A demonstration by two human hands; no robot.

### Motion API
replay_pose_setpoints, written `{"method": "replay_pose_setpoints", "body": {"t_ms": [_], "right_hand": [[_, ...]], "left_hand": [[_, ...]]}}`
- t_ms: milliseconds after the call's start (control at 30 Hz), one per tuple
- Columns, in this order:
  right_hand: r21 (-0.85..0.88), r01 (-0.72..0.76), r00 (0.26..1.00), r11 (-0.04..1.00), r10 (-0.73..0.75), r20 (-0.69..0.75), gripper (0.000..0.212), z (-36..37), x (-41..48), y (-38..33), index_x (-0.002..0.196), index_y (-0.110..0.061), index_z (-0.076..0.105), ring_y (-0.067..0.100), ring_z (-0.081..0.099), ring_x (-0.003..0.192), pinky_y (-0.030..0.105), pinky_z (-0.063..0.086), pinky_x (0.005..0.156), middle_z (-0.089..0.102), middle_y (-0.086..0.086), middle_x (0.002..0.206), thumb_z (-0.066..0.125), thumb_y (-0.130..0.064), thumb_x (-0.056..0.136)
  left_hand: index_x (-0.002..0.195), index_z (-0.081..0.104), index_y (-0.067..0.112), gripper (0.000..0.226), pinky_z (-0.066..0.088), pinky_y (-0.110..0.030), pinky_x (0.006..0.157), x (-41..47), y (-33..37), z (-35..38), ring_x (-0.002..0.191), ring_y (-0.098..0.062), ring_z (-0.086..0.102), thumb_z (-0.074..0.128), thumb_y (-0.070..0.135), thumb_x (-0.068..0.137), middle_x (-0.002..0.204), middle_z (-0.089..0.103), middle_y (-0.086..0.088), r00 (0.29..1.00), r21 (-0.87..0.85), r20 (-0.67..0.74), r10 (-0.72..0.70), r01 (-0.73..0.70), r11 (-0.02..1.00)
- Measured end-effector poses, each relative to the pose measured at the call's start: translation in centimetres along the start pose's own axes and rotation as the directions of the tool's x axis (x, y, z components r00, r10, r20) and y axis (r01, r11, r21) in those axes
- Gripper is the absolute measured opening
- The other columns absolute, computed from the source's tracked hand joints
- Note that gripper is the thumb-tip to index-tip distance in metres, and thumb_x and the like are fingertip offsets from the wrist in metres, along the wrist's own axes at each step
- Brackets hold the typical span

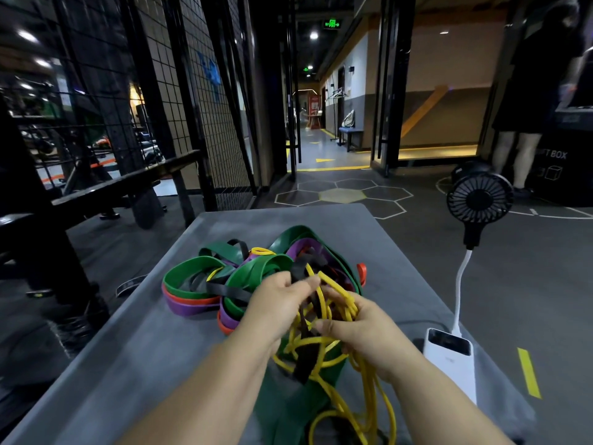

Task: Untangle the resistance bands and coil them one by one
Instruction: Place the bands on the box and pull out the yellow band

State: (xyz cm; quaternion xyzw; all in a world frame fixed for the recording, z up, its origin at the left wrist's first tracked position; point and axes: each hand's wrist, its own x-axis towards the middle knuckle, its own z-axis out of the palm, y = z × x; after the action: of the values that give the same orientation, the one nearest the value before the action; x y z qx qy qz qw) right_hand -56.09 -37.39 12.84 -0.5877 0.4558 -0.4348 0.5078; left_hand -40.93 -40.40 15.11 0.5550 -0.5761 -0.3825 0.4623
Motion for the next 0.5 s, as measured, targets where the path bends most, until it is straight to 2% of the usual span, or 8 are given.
{"method": "replay_pose_setpoints", "body": {"t_ms": [100,167,200,267,333,400,433,500], "right_hand": [[-0.064,-0.036,0.999,0.997,0.033,-0.036,0.034,-0.6,0.0,0.1,0.110,-0.028,0.070,0.003,0.051,0.051,0.017,0.041,0.053,0.060,-0.008,0.062,0.078,-0.013,0.081],[-0.131,-0.062,0.998,0.989,0.058,-0.037,0.031,-0.9,0.0,0.2,0.105,-0.027,0.072,-0.002,0.049,0.047,0.013,0.039,0.050,0.057,-0.011,0.058,0.081,-0.016,0.078],[-0.182,-0.078,0.996,0.980,0.070,-0.045,0.030,-1.0,0.1,0.3,0.103,-0.026,0.072,-0.004,0.049,0.046,0.012,0.038,0.049,0.057,-0.013,0.054,0.083,-0.017,0.076],[-0.280,-0.108,0.993,0.954,0.087,-0.085,0.029,-1.2,0.3,0.5,0.098,-0.025,0.072,-0.005,0.050,0.043,0.010,0.036,0.046,0.056,-0.017,0.048,0.085,-0.019,0.073],[-0.280,-0.121,0.984,0.952,0.078,-0.158,0.025,-1.5,0.5,0.6,0.094,-0.023,0.073,-0.004,0.048,0.040,0.012,0.037,0.045,0.057,-0.014,0.050,0.085,-0.019,0.073],[-0.197,-0.111,0.969,0.974,0.062,-0.239,0.015,-1.8,0.7,0.7,0.089,-0.020,0.073,-0.002,0.047,0.040,0.017,0.040,0.048,0.061,-0.010,0.058,0.082,-0.018,0.077],[-0.176,-0.104,0.958,0.979,0.051,-0.283,0.010,-1.9,0.7,0.7,0.087,-0.021,0.073,-0.001,0.048,0.041,0.020,0.042,0.051,0.062,-0.009,0.060,0.080,-0.019,0.080],[-0.181,-0.102,0.936,0.978,0.033,-0.351,0.003,-2.2,0.9,0.7,0.084,-0.023,0.074,0.007,0.048,0.044,0.024,0.042,0.051,0.059,-0.010,0.054,0.074,-0.021,0.086]], "left_hand": [[0.079,0.060,0.008,0.027,0.043,-0.029,0.070,1.5,1.9,-1.7,0.076,-0.020,0.063,0.064,0.032,0.091,0.078,0.070,-0.003,0.998,-0.182,-0.046,-0.037,0.028,0.983],[0.086,0.063,0.006,0.024,0.044,-0.019,0.055,2.5,3.8,-2.8,0.058,-0.014,0.065,0.054,0.026,0.097,0.066,0.072,-0.001,0.999,-0.300,-0.023,-0.045,0.036,0.953],[0.082,0.066,0.007,0.029,0.042,-0.017,0.047,2.9,4.7,-3.3,0.048,-0.012,0.060,0.049,0.023,0.100,0.058,0.069,0.001,0.998,-0.322,-0.037,-0.046,0.031,0.946],[0.063,0.070,0.013,0.046,0.044,-0.024,0.054,4.3,5.3,-4.6,0.052,-0.016,0.058,0.047,0.025,0.101,0.055,0.067,0.002,0.995,-0.275,-0.090,-0.041,0.015,0.961],[0.077,0.069,0.015,0.030,0.048,-0.035,0.068,5.7,4.8,-5.7,0.069,-0.026,0.063,0.052,0.032,0.096,0.069,0.070,-0.005,0.988,-0.149,-0.150,-0.028,0.005,0.989],[0.099,0.059,0.009,0.027,0.047,-0.036,0.068,6.4,3.4,-6.2,0.079,-0.032,0.064,0.054,0.034,0.093,0.085,0.071,-0.012,0.989,0.104,-0.144,-0.040,0.056,0.993],[0.100,0.057,0.007,0.027,0.046,-0.034,0.066,6.4,2.4,-6.3,0.079,-0.031,0.062,0.054,0.033,0.094,0.088,0.070,-0.012,0.992,0.275,-0.106,-0.064,0.091,0.957],[0.095,0.053,0.008,0.024,0.042,-0.034,0.068,6.0,0.5,-6.2,0.081,-0.030,0.059,0.054,0.031,0.093,0.087,0.066,-0.011,0.991,0.583,-0.052,-0.126,0.132,0.802]]}}
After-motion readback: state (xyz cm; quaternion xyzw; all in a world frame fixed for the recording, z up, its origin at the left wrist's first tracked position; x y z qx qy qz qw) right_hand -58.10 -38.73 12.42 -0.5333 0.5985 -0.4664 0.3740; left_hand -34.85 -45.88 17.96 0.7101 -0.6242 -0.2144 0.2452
